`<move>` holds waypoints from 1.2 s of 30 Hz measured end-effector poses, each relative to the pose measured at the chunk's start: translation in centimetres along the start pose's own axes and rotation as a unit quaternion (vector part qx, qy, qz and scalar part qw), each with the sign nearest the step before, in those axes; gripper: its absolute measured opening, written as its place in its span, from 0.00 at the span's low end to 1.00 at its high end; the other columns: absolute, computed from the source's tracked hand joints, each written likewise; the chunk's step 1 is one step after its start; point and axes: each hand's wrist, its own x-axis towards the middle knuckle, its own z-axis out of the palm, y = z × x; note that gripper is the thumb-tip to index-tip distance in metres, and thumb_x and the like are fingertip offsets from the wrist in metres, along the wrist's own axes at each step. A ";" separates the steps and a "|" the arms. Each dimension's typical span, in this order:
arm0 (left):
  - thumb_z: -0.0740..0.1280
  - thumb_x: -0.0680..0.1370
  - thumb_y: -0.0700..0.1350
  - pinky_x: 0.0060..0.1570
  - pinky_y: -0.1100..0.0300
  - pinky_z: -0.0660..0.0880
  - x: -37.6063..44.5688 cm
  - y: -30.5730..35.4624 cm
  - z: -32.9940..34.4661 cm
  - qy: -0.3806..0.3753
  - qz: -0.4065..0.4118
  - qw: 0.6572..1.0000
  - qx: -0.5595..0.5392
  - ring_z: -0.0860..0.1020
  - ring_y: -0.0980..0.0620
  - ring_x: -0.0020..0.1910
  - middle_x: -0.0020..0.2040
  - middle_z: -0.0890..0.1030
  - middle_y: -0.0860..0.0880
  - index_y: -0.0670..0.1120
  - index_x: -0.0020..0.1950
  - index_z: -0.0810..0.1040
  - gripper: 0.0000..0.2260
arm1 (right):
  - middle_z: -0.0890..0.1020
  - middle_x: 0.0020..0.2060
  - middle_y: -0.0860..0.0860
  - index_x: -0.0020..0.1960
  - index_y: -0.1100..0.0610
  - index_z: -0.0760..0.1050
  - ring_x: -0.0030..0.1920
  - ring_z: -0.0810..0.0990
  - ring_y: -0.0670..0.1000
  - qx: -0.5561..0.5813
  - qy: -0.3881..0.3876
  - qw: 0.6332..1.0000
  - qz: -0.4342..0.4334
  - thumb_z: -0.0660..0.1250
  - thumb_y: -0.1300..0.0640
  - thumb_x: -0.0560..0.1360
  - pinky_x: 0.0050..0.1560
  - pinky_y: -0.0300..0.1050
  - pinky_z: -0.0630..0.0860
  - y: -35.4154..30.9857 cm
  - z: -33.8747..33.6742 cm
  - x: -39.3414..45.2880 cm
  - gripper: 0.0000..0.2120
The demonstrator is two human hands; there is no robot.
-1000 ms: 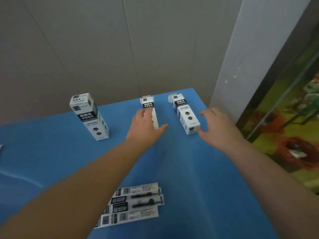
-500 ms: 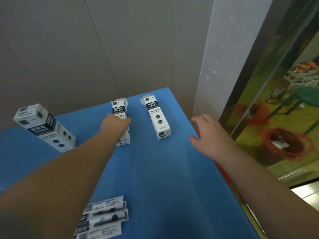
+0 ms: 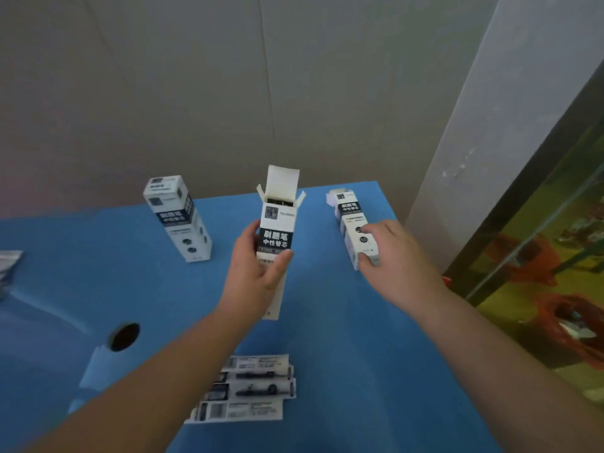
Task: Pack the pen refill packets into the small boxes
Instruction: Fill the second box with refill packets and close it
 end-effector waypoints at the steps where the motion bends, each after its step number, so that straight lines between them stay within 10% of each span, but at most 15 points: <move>1: 0.70 0.76 0.53 0.46 0.75 0.70 -1.1 -0.1 -1.4 -0.002 0.007 1.000 -0.010 0.78 0.63 0.51 0.58 0.80 0.53 0.51 0.71 0.69 0.25 | 0.76 0.61 0.53 0.67 0.55 0.74 0.61 0.76 0.57 0.008 0.000 1.000 -0.007 0.69 0.56 0.76 0.59 0.53 0.75 -1.3 0.6 -0.1 0.20; 5: 0.73 0.70 0.57 0.49 0.71 0.75 -5.2 -0.7 -7.4 0.030 -0.006 0.999 -0.044 0.80 0.63 0.54 0.56 0.80 0.62 0.70 0.60 0.68 0.23 | 0.76 0.64 0.49 0.68 0.54 0.74 0.65 0.75 0.53 0.016 -0.021 0.998 -0.058 0.68 0.54 0.78 0.62 0.48 0.73 -6.2 3.5 -1.1 0.20; 17: 0.77 0.63 0.60 0.43 0.69 0.77 -11.4 -6.5 -17.8 0.125 -0.010 0.991 -0.039 0.81 0.63 0.51 0.52 0.80 0.65 0.74 0.52 0.67 0.25 | 0.77 0.54 0.48 0.62 0.51 0.77 0.56 0.76 0.51 -0.081 -0.311 0.932 -0.166 0.69 0.42 0.75 0.57 0.49 0.75 -16.2 10.1 -6.7 0.20; 23: 0.78 0.64 0.58 0.46 0.73 0.75 -12.3 -7.2 -18.1 0.127 -0.008 0.990 -0.053 0.81 0.65 0.51 0.52 0.79 0.67 0.76 0.53 0.66 0.27 | 0.77 0.45 0.50 0.46 0.55 0.78 0.48 0.78 0.55 -0.152 -0.290 0.929 -0.172 0.65 0.57 0.74 0.49 0.53 0.79 -17.6 10.3 -7.9 0.04; 36: 0.76 0.65 0.57 0.41 0.73 0.76 -12.6 -7.9 -18.6 0.119 -0.013 0.990 -0.078 0.81 0.65 0.49 0.51 0.79 0.67 0.77 0.53 0.66 0.26 | 0.75 0.36 0.49 0.36 0.53 0.72 0.35 0.76 0.51 -0.099 -0.192 0.971 -0.104 0.64 0.56 0.75 0.30 0.47 0.71 -18.6 9.1 -7.9 0.09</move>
